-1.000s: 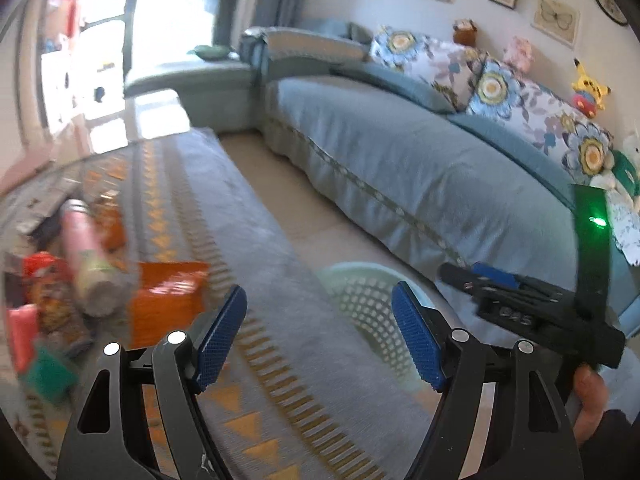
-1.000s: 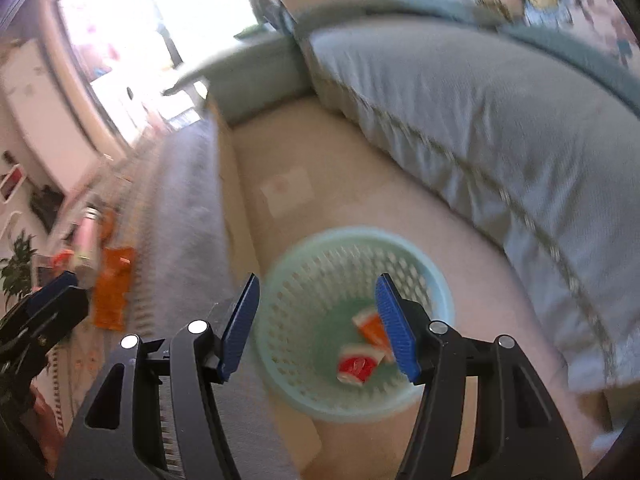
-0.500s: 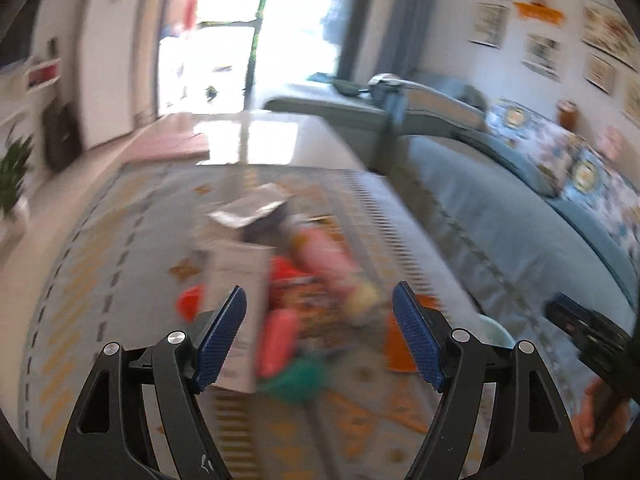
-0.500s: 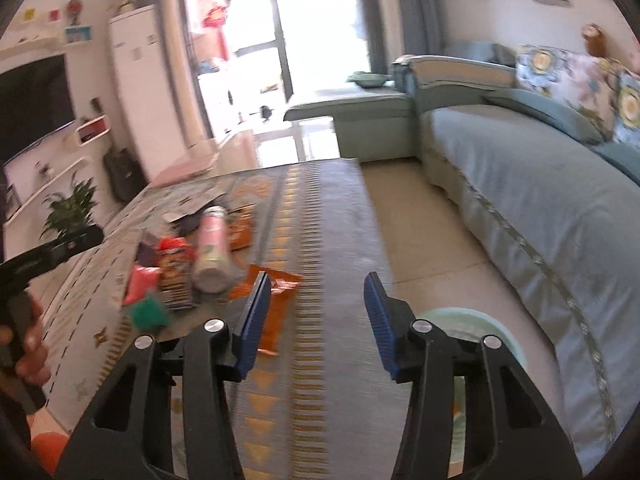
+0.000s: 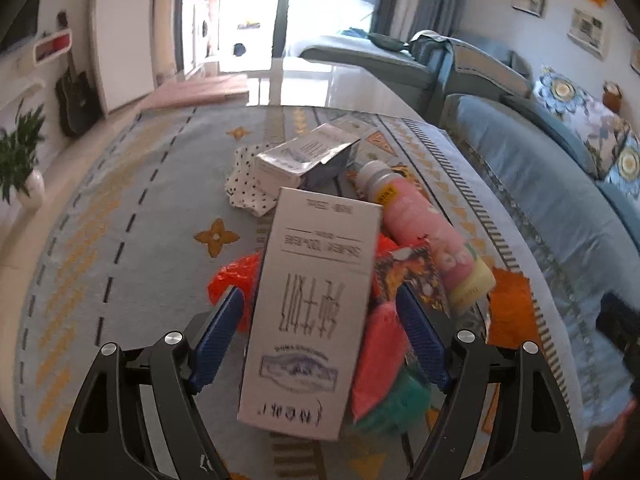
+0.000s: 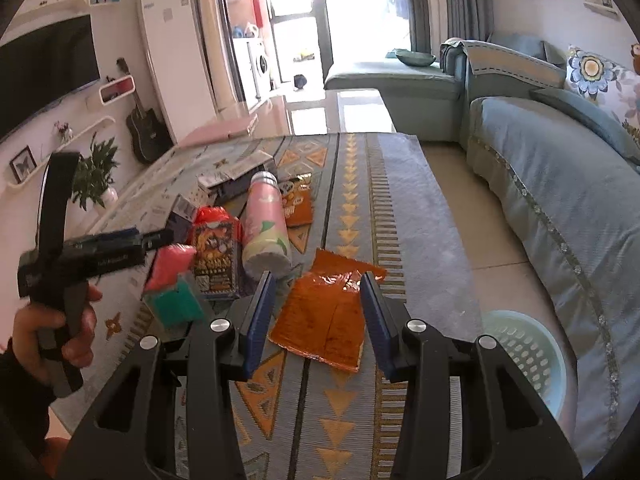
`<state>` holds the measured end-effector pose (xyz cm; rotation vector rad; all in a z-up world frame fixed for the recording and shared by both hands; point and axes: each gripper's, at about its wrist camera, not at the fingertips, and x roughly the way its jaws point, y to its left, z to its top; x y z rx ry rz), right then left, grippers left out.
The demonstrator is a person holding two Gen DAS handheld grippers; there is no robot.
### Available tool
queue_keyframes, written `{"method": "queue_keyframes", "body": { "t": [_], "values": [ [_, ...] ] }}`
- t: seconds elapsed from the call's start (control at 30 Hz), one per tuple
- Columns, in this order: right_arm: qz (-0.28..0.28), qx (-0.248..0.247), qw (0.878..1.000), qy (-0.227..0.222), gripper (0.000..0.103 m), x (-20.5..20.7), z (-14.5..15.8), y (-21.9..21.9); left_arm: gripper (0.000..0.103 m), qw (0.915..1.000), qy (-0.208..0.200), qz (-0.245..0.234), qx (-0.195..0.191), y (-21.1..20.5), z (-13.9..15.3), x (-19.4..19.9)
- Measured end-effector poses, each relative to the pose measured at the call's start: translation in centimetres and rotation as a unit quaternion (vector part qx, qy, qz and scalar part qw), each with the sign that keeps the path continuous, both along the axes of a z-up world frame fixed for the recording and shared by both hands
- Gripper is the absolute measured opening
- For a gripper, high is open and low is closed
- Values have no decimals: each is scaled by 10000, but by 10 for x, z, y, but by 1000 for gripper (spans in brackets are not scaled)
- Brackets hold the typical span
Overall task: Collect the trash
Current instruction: 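Grasp the orange snack bag with the right tool while the left tool grasps the milk carton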
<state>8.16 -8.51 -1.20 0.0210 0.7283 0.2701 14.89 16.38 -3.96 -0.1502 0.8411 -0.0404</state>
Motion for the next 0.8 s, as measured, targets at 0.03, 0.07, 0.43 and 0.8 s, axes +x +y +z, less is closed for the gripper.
{"method": "queue_keyframes", "body": {
  "t": [0.03,0.07,0.43,0.8],
  "values": [
    [-20,2,10000,46,41,2,-2,-1,77,9999,62,77,-72,3,-3,3],
    [-73,31,9999,112,42,5,-5,-1,76,9998,91,89,-174,4,-6,3],
    [-583,399,9903,1196,56,50,-60,8,61,9981,-11,186,-582,17,-15,-7],
    [-881,-308,9876,1260,39,65,-80,30,61,9951,-770,227,-583,14,18,-29]
  ]
}}
